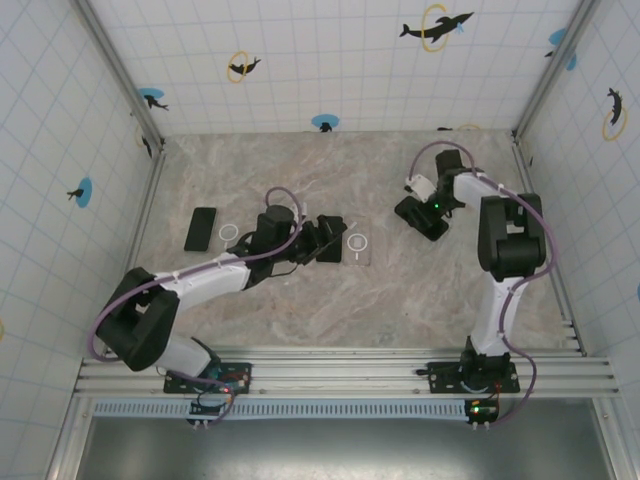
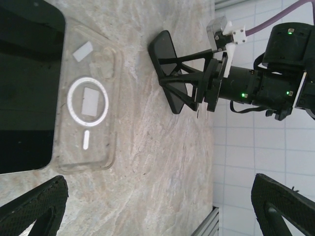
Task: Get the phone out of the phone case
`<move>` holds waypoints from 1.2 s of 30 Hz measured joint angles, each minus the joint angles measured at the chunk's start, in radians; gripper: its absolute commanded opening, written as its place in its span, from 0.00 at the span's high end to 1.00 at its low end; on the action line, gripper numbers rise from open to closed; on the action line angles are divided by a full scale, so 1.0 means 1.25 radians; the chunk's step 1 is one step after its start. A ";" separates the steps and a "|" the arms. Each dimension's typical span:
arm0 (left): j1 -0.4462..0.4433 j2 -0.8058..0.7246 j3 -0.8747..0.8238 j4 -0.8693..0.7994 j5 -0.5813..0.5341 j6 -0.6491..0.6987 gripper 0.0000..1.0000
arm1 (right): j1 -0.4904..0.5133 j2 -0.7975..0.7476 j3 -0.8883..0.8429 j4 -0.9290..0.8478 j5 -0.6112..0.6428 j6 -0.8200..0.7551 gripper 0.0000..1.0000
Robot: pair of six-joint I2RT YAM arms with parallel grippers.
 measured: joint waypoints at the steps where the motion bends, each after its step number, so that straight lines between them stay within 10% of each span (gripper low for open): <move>1: -0.005 0.003 0.012 -0.007 -0.002 0.008 0.03 | -0.006 -0.009 -0.012 0.004 -0.010 0.011 0.50; 23: -0.061 0.200 0.224 0.010 -0.045 0.074 0.23 | 0.036 -0.331 -0.302 0.251 -0.280 0.221 0.53; 36: -0.066 0.294 0.279 0.096 -0.031 0.042 0.54 | 0.087 -0.426 -0.366 0.299 -0.309 0.279 0.53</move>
